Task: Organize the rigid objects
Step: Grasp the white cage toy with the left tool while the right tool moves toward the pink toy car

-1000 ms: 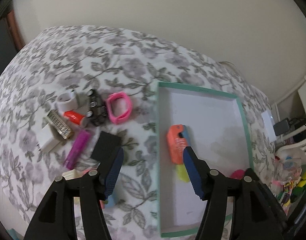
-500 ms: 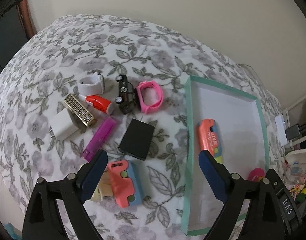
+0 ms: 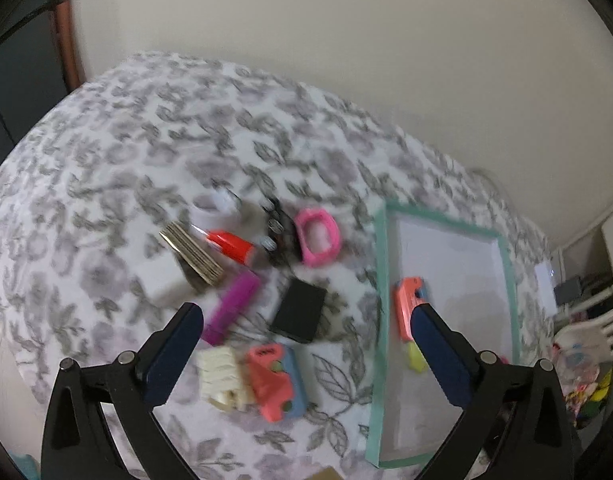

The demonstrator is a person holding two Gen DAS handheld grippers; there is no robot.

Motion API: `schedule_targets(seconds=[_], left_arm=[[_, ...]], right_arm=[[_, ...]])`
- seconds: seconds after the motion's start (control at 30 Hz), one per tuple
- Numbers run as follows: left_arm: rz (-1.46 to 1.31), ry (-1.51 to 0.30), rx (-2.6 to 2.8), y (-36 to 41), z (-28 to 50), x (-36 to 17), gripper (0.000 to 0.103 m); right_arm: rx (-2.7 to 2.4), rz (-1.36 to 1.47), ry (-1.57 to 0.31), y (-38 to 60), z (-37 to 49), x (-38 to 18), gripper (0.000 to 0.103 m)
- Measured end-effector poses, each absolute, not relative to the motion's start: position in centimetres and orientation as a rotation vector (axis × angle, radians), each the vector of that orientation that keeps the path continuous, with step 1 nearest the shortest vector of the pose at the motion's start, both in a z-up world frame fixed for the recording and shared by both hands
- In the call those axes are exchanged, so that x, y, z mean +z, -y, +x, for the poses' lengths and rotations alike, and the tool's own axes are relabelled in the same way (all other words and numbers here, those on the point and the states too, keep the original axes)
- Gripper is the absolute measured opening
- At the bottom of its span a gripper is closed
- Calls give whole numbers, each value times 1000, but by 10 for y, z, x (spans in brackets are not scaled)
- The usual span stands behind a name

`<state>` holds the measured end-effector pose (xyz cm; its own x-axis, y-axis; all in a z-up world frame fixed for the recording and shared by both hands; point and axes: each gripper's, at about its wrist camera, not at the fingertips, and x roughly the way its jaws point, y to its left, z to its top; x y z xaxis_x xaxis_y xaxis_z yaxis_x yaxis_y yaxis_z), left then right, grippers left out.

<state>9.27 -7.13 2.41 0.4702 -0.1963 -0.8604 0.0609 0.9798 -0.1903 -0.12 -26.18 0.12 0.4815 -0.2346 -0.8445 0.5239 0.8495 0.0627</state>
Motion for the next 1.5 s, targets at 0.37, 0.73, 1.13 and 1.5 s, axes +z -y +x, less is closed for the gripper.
schedule_targets(seconds=[0.37, 0.73, 1.13, 1.5], left_arm=[[-116, -1072, 83, -12, 85, 41, 103], [-206, -1282, 133, -33, 89, -21, 103], [-90, -1351, 69, 0, 92, -43, 103], [50, -1361, -25, 37, 86, -51, 103]], right_arm=[[-197, 197, -916, 169, 26, 24, 103], [-135, 213, -1079, 149, 35, -21, 97], [-287, 238, -1152, 183, 30, -34, 97], [-469, 207, -1154, 211, 22, -32, 97]])
